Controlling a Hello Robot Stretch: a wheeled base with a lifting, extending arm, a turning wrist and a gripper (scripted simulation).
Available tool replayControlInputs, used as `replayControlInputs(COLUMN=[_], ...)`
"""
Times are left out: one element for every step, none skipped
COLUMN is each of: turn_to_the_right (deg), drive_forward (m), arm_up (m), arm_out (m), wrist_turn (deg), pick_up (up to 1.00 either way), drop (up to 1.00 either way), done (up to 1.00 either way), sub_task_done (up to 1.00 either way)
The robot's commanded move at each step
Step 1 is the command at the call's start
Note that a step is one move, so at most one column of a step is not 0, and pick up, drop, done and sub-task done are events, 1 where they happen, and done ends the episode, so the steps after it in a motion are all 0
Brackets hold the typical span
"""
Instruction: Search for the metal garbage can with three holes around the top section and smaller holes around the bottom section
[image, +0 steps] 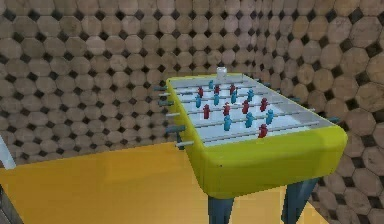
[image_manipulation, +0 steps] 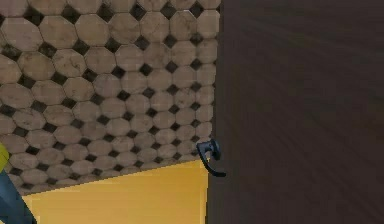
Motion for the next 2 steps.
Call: replayControlInputs(turn_to_the_right=[45.0, 27.0], drive_forward=[0.00, 0.00], arm_up=[0.00, 0.00], arm_out=[0.00, 0.00], wrist_turn=[0.0, 0.0], pick_up=[0.00, 0.00], drop=[0.00, 0.00], done=[0.00, 0.00], sub_task_done=[0.00, 0.00])
